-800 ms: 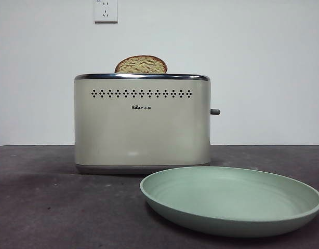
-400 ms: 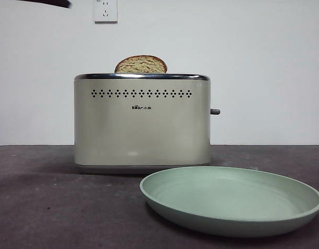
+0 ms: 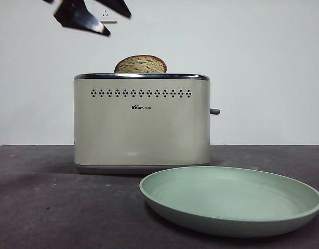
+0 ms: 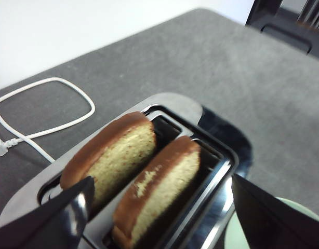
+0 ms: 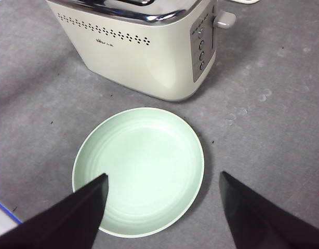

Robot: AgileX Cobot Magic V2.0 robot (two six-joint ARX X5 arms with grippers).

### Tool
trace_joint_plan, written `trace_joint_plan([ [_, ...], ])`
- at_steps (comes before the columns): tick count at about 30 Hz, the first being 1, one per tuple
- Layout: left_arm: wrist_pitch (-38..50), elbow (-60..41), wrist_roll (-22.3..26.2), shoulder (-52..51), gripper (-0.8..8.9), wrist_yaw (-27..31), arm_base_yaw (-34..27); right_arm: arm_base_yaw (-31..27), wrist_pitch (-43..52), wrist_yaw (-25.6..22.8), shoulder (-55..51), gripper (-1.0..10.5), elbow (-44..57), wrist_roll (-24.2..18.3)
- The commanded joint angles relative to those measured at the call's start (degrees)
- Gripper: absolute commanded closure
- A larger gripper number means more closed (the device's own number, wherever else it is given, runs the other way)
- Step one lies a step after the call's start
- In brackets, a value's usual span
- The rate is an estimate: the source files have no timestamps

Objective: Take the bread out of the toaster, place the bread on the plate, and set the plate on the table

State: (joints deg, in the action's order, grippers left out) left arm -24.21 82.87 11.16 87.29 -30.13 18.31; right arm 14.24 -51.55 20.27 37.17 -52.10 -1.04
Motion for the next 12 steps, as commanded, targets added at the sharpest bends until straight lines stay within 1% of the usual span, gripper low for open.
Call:
trace_joint_plan([
  [1, 0.3, 2.3, 3.1, 3.2, 3.85, 0.3, 0.8, 0.3, 0.4, -1.0, 0.2, 6.0, -1.0, 0.6],
  [5, 1.7, 2.4, 4.9, 6.0, 3.85, 2.0, 1.7, 0.3, 0.5, -1.0, 0.2, 6.0, -1.0, 0.6],
  [10, 3.7, 2.4, 5.6, 8.5, 3.85, 2.2, 2.7, 0.3, 0.5, -1.0, 0.2, 6.0, -1.0, 0.6],
  [12, 3.9, 2.4, 6.6, 9.6, 3.85, 2.6, 3.1, 0.3, 0.5, -1.0, 0.2, 6.0, -1.0, 0.6],
])
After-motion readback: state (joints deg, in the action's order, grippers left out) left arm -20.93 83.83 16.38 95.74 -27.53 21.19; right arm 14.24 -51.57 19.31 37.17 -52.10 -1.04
